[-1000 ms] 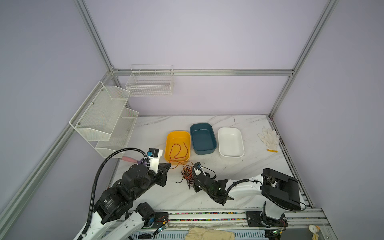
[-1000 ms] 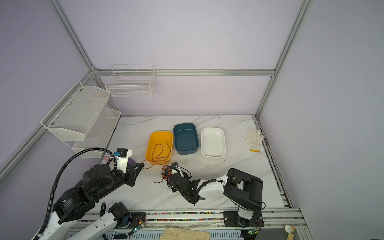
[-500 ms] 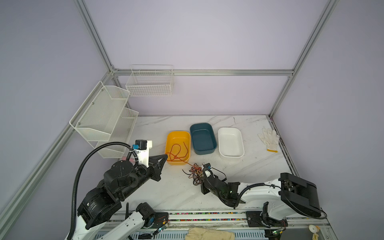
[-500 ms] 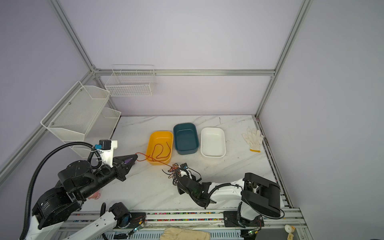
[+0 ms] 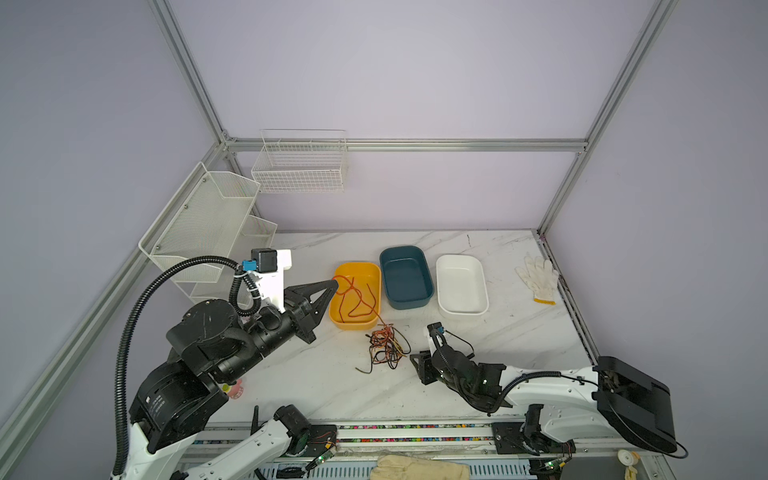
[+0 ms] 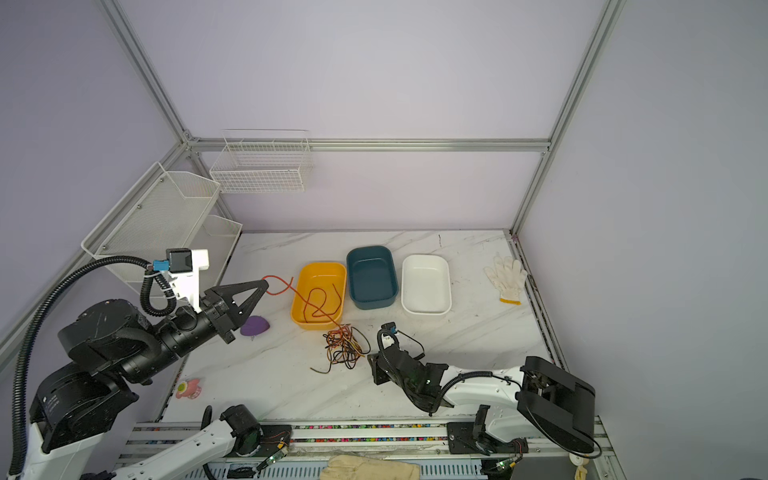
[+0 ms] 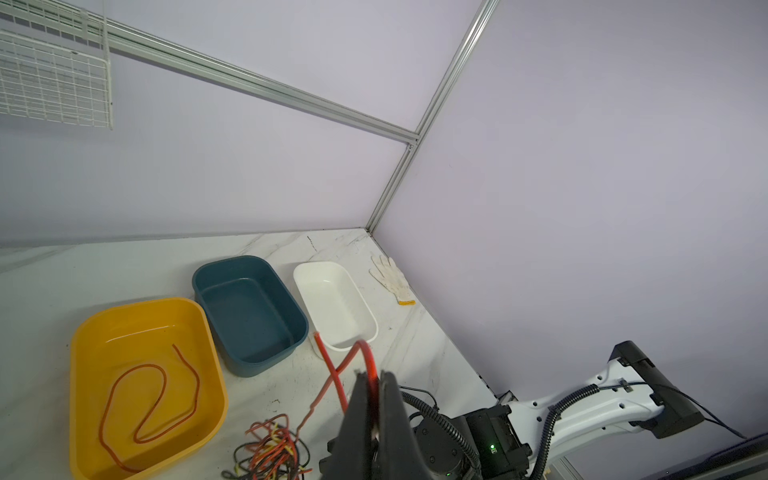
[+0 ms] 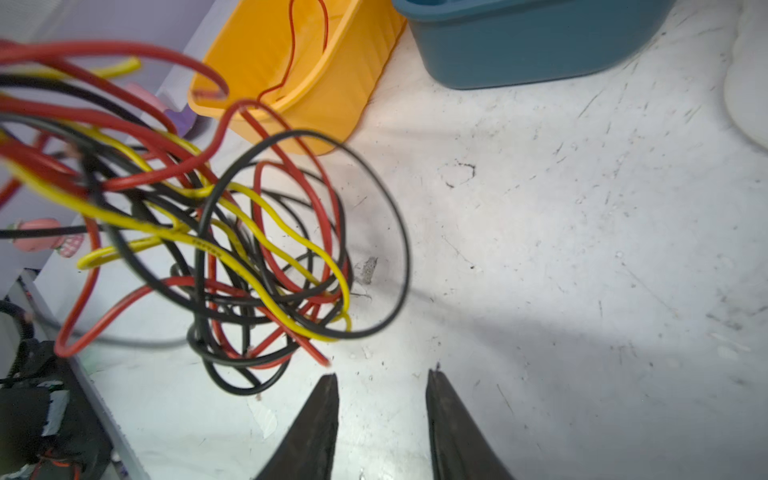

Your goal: Untangle the cables

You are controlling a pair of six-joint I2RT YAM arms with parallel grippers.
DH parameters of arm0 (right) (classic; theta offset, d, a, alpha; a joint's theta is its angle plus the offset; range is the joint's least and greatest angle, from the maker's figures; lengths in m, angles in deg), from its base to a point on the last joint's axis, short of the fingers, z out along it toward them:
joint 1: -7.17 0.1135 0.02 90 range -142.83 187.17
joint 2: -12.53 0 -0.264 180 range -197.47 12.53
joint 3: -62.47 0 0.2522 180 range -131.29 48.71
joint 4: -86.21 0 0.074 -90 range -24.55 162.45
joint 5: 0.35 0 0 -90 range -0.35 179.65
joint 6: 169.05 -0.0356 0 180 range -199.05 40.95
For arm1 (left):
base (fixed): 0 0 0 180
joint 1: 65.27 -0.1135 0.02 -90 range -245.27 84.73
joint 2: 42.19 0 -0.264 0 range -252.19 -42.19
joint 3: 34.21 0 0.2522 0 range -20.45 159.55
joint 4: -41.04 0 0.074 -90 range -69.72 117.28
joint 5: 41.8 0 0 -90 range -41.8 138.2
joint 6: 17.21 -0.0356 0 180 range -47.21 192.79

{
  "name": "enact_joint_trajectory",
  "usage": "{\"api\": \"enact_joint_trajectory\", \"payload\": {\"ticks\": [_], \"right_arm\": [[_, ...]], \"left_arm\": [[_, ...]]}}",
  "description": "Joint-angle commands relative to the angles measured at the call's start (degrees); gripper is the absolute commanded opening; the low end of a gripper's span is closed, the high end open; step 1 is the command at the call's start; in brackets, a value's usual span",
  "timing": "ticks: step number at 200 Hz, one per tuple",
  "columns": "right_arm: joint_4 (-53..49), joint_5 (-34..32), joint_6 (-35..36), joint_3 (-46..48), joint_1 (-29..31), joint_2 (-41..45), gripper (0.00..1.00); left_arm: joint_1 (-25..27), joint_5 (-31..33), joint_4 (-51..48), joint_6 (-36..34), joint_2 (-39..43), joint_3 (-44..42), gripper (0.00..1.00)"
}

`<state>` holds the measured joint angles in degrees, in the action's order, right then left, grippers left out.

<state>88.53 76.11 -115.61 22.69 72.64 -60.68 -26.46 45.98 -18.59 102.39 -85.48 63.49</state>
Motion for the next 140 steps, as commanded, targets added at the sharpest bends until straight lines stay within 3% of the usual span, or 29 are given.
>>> {"api": "enact_joint_trajectory", "payload": {"ticks": [1,50,68,92,118,140], "right_arm": [[0.0,2.2,0.7,0.7,-0.5,3.0,0.4],[8.5,10.0,5.4,1.6,-0.6,10.7,0.55],[13.2,13.6,4.3,0.7,-0.2,9.3,0.58],[13.8,12.4,2.3,-3.9,2.7,3.9,0.6],[12.0,6.0,-6.4,-7.7,5.7,-1.5,0.6],[14.6,5.2,-15.2,-8.1,7.0,-5.1,0.59]], "left_arm": [[0.2,-3.5,3.6,1.1,-1.9,4.3,0.0],[0.2,-6.0,4.8,2.8,-4.1,2.9,0.0],[0.2,-6.8,5.9,3.9,-5.1,1.9,0.0],[0.2,-6.3,7.3,4.8,-6.1,0.1,0.0],[0.2,-4.8,9.0,5.5,-7.4,-1.9,0.0],[0.2,-3.1,10.5,5.9,-8.5,-3.5,0.0]]}}
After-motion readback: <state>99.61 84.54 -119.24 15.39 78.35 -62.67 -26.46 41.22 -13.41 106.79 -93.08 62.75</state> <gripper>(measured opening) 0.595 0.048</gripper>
